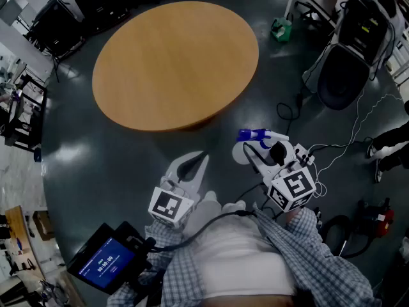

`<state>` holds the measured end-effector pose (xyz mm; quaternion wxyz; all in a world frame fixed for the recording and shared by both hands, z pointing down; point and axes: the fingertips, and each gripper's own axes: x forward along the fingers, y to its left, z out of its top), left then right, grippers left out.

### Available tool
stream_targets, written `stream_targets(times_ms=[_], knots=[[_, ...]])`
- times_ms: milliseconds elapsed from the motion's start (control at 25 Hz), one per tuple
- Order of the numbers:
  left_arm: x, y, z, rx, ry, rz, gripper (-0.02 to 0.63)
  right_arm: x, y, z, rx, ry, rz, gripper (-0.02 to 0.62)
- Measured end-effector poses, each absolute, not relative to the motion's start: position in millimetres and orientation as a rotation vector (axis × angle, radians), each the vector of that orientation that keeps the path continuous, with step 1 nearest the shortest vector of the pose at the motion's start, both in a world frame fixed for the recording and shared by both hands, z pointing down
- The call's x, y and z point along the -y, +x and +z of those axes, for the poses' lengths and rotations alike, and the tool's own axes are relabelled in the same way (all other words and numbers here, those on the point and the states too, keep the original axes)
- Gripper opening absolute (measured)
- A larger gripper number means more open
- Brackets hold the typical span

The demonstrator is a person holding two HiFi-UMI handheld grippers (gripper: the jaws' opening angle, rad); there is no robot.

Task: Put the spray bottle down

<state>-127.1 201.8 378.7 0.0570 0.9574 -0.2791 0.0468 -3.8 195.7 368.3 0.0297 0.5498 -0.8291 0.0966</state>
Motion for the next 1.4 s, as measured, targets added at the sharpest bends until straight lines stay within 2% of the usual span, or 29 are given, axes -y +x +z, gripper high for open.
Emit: stream_targets(times_ms=[840,1160,1400], knots=[[-175.0,-138.8,382.1,0.82,2.951,0.061,0.0,-174.3,-9.8,368.7,2.51,1.758,0.271,0.25],[-148.8,-163.0,379.2,0.811,2.991,0.064,0.0,-153.6,-18.7,362.8,2.482,1.845,0.24,0.25],[-134.2,-154.9,376.4,0.852,2.953,0.132,0.0,-140.2,-6.4,366.4,2.481,1.841,0.232,0.25]])
